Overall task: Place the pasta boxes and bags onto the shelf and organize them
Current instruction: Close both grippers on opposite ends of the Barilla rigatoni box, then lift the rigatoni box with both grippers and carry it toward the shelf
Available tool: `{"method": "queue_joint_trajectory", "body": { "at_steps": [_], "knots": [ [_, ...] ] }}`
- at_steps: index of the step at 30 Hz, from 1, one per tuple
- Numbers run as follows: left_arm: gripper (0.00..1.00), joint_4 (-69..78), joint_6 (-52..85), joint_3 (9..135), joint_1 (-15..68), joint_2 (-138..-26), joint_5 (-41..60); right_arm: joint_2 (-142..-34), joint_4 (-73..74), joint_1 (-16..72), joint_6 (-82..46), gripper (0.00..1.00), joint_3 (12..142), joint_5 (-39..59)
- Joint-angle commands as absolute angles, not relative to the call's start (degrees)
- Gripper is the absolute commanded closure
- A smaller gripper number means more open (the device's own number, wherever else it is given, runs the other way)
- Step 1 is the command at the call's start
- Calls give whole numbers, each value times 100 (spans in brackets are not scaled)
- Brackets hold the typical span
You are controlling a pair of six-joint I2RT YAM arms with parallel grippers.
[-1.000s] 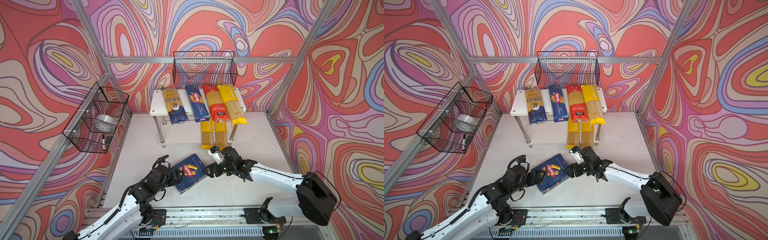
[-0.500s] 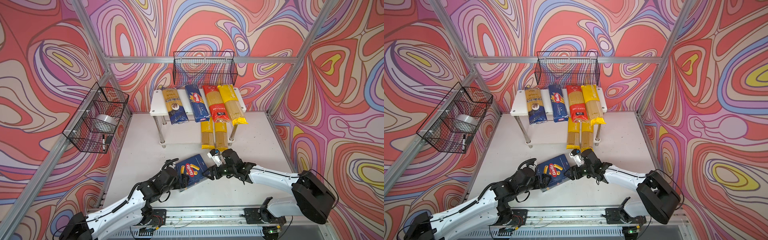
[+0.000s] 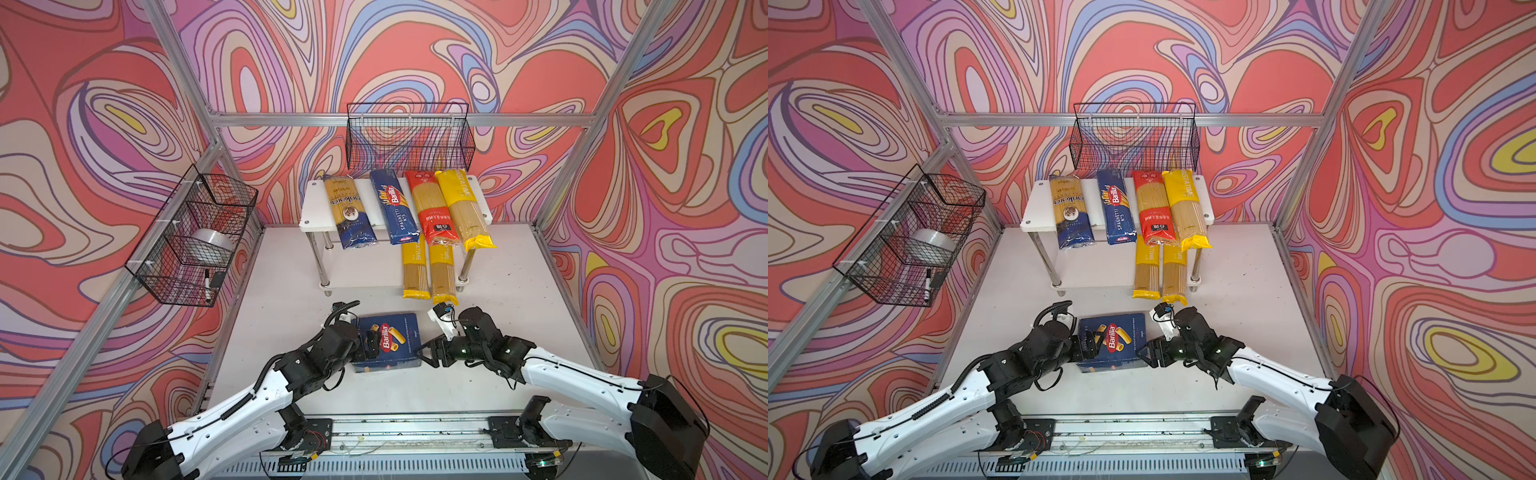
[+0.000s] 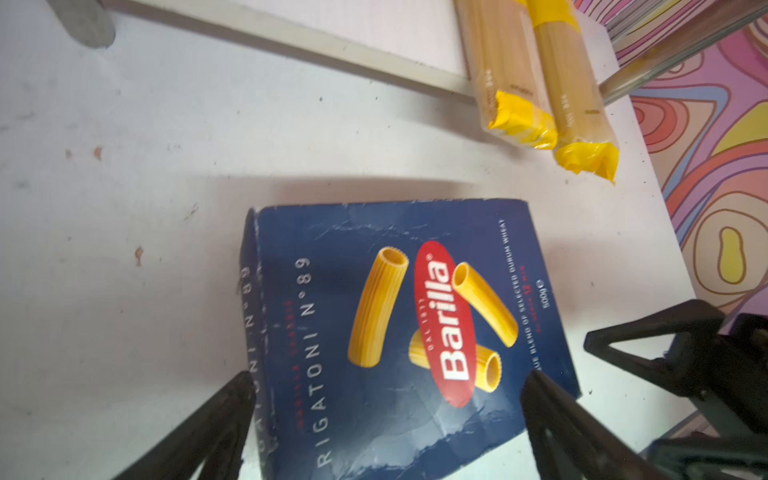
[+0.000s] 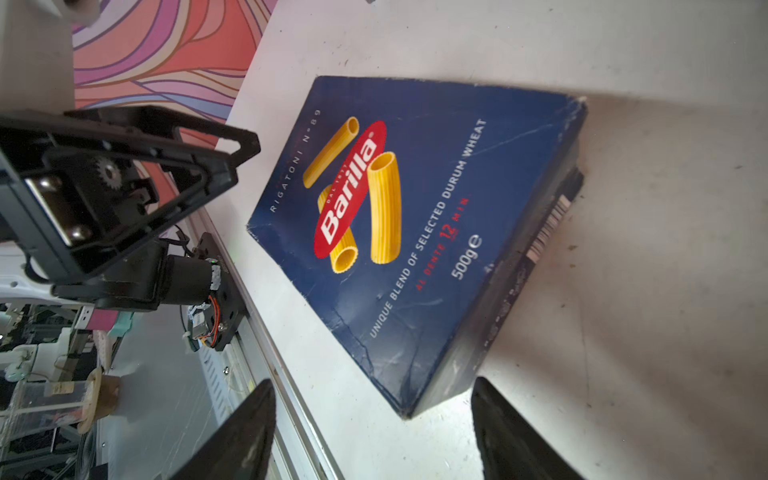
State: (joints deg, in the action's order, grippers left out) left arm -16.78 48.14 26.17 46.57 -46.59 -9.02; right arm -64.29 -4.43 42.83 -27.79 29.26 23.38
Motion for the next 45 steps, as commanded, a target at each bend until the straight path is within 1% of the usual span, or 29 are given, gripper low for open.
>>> {"method": "queue_joint_trajectory", "body": {
  "at_steps": [1,7,10,14,25,32,39,45],
  "knots": [
    [0,-2038,5217,2190,4680,-4244,-894,-6683,-514,4304,-2821,24,2903,2118],
    [0,-1560,5217,1485,4686,-3443,-523,-7081,28,4306,-2856,24,2964,2419],
    [0,-908,5204,1207,4693,-3340,-313,-7175,242,4307,-2907,24,2947,2555],
    [0,-650,5164,1199,4692,-3553,-203,-7323,482,4324,-2979,24,2909,2715],
    [0,-118,4890,1430,4689,-4193,-102,-7759,793,4568,-3076,26,3025,2768],
    [0,-78,4525,1728,4699,-4566,28,-7803,795,4674,-3063,26,3140,2628],
    [0,253,4330,1724,4693,-4878,107,-7909,827,4675,-3078,26,3241,2358],
    [0,242,4149,1840,4693,-5133,327,-7970,945,4801,-3086,27,3479,2368]
  ]
}}
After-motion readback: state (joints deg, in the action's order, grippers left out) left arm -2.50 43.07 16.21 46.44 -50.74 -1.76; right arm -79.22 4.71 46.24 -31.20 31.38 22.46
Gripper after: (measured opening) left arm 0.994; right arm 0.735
